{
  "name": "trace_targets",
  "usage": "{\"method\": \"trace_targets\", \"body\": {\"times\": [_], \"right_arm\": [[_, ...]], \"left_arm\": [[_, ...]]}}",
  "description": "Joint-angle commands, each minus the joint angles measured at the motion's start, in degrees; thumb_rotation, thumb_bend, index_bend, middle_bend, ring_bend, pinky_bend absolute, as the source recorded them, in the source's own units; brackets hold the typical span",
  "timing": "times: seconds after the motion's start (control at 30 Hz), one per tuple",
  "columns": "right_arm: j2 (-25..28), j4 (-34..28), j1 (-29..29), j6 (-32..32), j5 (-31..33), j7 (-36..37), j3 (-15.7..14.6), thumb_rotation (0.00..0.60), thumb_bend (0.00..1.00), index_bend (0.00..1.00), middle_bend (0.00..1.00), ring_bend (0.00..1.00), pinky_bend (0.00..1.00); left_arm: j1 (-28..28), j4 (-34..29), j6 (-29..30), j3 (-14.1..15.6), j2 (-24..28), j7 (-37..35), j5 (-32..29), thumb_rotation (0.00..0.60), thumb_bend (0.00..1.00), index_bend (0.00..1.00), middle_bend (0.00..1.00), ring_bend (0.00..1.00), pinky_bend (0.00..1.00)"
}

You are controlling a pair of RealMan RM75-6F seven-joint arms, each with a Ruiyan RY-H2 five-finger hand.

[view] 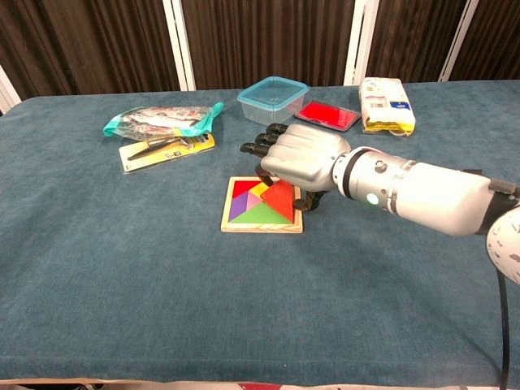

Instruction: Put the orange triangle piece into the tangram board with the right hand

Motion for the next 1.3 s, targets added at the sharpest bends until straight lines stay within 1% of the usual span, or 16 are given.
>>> {"method": "trace_targets", "body": {"times": [0.03, 0.8, 1.07, 1.17, 1.27, 1.3], "right_arm": [[0.1, -0.2, -0.1, 0.1, 0.0, -0.2, -0.1, 0.6, 0.46, 0.55, 0.03, 0.0, 0.0], [1.2, -2.1, -0.3, 0.0, 1.7, -2.8, -0.3, 0.6, 0.46, 0.47, 0.03, 0.0, 0.0], [2.1, -3.1, -0.7, 0.8, 1.3, -1.6, -0.2, 0.6, 0.46, 0.46, 0.03, 0.0, 0.0], [3.3, -4.5, -1.2, 2.2, 0.4, 0.0, -0.2, 0.6, 0.46, 0.46, 0.03, 0.0, 0.0], [6.4, -8.9, -3.6, 6.8, -2.5, 4.2, -0.9, 0.6, 0.46, 0.42, 0.02, 0.0, 0.0], [8.5, -11.5, -5.4, 9.8, -4.1, 6.3, -1.6, 0.6, 0.46, 0.39, 0.02, 0.0, 0.0]], "left_arm": [[0.0, 0.0, -0.1, 0.0, 0.0, 0.0, 0.0, 0.6, 0.51, 0.0, 0.01, 0.04, 0.12], [0.2, -0.2, 0.5, 0.2, 0.2, -0.1, 0.4, 0.6, 0.51, 0.0, 0.02, 0.04, 0.12], [0.2, 0.1, 0.5, 0.1, 0.0, -0.1, 0.3, 0.6, 0.51, 0.0, 0.02, 0.04, 0.12], [0.1, 0.0, 0.5, 0.0, 0.0, -0.2, 0.3, 0.6, 0.51, 0.0, 0.03, 0.04, 0.12], [0.1, 0.0, 0.6, 0.0, 0.1, -0.4, 0.4, 0.6, 0.51, 0.0, 0.02, 0.04, 0.12], [0.1, 0.1, 0.8, 0.0, 0.1, -0.5, 0.4, 0.6, 0.51, 0.0, 0.02, 0.04, 0.12]]}}
